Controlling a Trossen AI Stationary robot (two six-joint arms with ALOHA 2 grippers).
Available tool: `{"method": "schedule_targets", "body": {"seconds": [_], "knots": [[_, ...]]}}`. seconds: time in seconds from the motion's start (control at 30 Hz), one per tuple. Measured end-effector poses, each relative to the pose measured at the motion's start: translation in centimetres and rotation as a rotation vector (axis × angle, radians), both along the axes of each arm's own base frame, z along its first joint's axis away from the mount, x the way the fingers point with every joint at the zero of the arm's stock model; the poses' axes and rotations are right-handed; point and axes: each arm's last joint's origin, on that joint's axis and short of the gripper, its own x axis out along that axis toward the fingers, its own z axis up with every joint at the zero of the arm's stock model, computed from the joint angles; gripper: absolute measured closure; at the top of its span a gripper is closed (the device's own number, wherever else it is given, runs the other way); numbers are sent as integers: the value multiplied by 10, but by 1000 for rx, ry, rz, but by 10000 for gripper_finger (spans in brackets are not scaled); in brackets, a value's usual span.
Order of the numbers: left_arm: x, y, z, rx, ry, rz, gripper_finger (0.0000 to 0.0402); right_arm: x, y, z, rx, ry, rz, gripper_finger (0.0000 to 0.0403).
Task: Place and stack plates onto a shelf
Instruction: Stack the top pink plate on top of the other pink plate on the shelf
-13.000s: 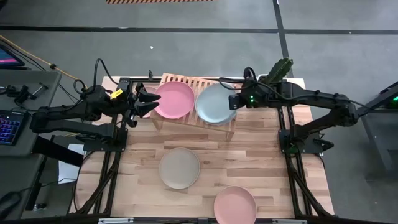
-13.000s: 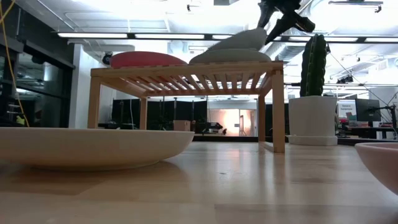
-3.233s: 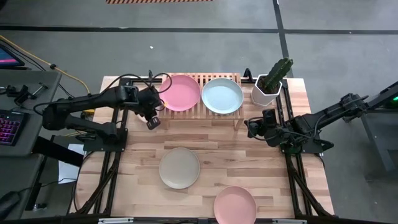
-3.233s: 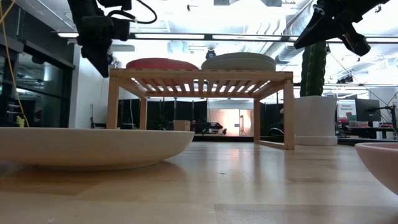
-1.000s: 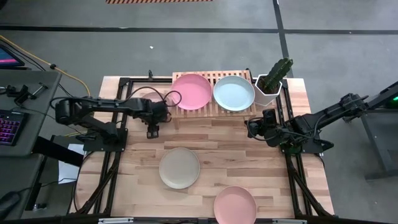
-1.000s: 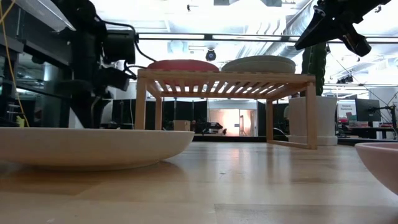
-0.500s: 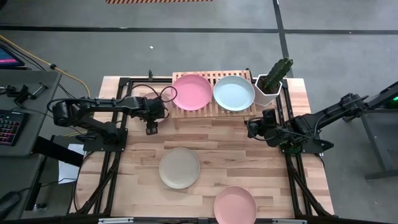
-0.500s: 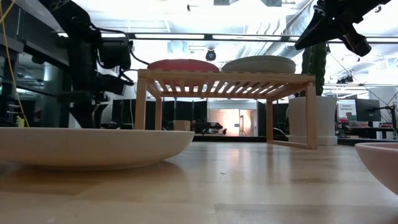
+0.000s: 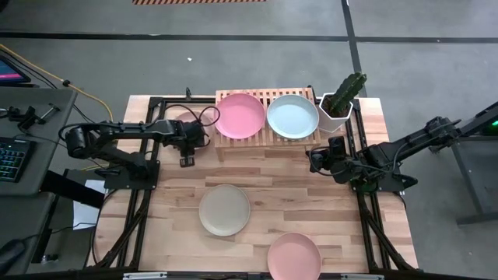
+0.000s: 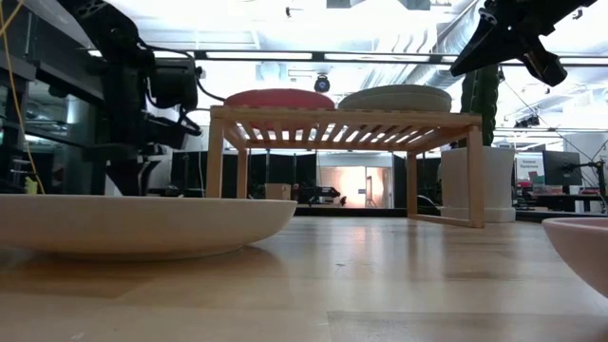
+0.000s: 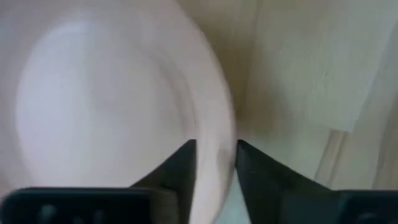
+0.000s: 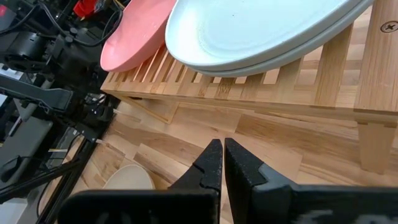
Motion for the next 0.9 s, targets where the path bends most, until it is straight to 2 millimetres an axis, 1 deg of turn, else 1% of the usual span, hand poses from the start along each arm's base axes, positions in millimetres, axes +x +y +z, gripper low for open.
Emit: {"method": "schedule_targets", "body": {"seconds": [0.13,0.17,0.3,0.37,0.67,0.9], "knots": [[-1,0,0,-4,9,-1,383,0,0,0,0,0,0,403],[-1,-1,0,-4,10,-1,391,0,0,0,0,0,0,403],[-3,-2,2,-17,21,-1,396,0,0,0,0,0,0,403],[-2,-2,7,-25,8,-2,398,0,0,0,0,-1,0,403],[-6,-4,41,10,-62,9,400,0,0,0,1,-4,-1,403],[-12,-5,73,66,-102,33,401,0,0,0,1,-3,-1,403]]}}
